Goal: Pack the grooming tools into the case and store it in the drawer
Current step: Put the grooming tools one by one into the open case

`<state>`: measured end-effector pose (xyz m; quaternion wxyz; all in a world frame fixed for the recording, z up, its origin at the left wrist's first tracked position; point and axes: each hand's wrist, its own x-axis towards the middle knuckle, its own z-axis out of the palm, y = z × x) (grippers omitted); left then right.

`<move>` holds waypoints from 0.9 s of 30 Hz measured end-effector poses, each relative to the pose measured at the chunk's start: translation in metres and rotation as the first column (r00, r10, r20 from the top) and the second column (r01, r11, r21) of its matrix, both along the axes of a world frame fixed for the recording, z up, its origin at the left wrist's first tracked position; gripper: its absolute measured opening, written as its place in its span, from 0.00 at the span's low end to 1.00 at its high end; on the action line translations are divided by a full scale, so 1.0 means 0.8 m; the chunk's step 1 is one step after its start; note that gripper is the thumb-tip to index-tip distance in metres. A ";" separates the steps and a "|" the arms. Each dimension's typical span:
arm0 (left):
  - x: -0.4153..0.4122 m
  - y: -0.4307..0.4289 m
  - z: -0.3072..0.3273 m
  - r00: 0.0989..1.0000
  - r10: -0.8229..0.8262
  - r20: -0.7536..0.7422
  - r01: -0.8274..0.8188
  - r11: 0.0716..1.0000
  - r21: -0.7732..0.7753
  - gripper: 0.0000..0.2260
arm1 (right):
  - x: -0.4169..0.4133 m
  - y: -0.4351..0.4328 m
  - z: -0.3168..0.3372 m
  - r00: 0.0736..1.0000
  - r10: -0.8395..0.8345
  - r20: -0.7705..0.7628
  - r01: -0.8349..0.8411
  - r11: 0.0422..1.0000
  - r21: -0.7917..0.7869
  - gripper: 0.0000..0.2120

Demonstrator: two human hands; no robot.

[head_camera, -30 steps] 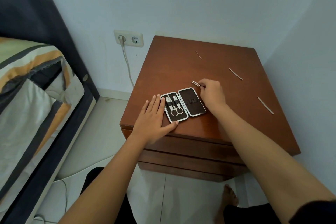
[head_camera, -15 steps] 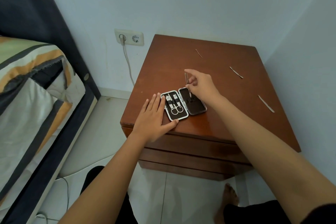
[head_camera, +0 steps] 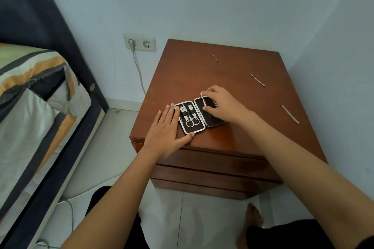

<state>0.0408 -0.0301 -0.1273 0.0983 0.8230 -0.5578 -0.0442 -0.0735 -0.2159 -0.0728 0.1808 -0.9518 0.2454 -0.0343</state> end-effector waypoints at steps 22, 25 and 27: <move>0.000 -0.002 -0.001 1.000 0.012 -0.003 -0.012 1.000 0.009 0.45 | -0.046 0.022 -0.020 0.995 0.098 -0.024 -0.099 0.994 -0.049 0.23; 0.000 -0.001 -0.003 1.000 0.014 0.016 -0.014 1.000 0.020 0.45 | -0.044 0.023 -0.021 0.995 0.092 -0.037 -0.094 0.994 -0.056 0.23; 0.001 -0.002 -0.003 1.000 0.015 0.021 -0.016 1.000 0.025 0.45 | -0.044 0.024 -0.020 0.994 0.102 -0.047 -0.105 0.993 -0.060 0.23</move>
